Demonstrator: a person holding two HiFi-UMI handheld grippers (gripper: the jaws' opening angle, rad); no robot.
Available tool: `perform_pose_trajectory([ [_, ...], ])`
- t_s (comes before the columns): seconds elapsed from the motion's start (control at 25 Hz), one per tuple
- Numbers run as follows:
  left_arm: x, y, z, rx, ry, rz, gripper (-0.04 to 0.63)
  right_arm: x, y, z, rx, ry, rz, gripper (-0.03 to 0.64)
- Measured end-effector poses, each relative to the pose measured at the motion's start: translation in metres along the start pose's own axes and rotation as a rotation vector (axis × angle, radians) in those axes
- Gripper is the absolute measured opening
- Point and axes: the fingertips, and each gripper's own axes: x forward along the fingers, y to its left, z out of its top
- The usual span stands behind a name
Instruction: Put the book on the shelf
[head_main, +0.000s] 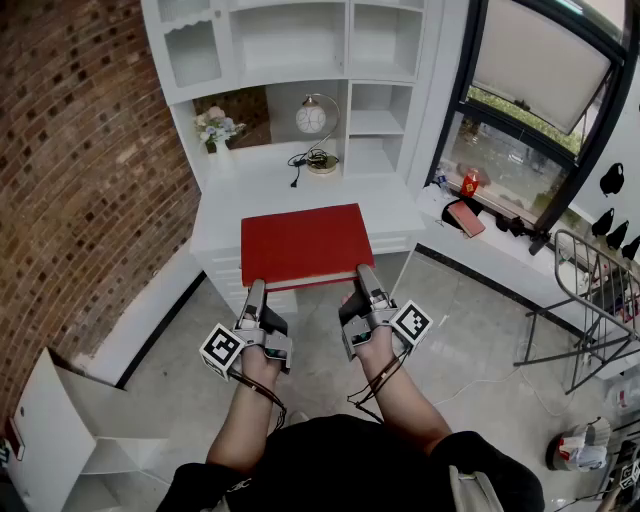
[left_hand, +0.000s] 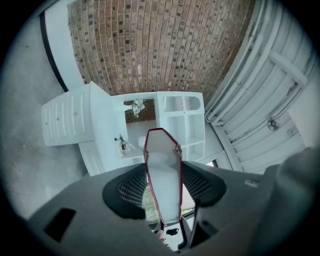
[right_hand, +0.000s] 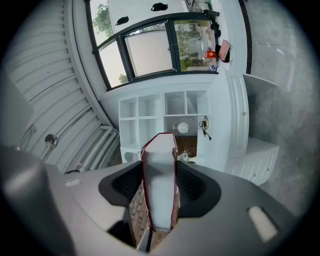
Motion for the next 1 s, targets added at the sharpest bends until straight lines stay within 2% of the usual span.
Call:
perform_pose_trajectory([
  [0.44,0.002,0.008,0.016,0.026,0.017,0.002,0.227,0.009,-0.004,-0.011,0.012,-0.017,0.008,0.222],
  [0.76,0.008,0.015,0.047,0.015,0.033,-0.012,0.225,0.030,-0.010,-0.033,0.007,-0.029,0.000,0.222],
  [1.0,0.015,0.013,0.067,-0.011,0.080,-0.049,0.225,0.050,-0.008,-0.046,-0.029,-0.052,0.029,0.222],
])
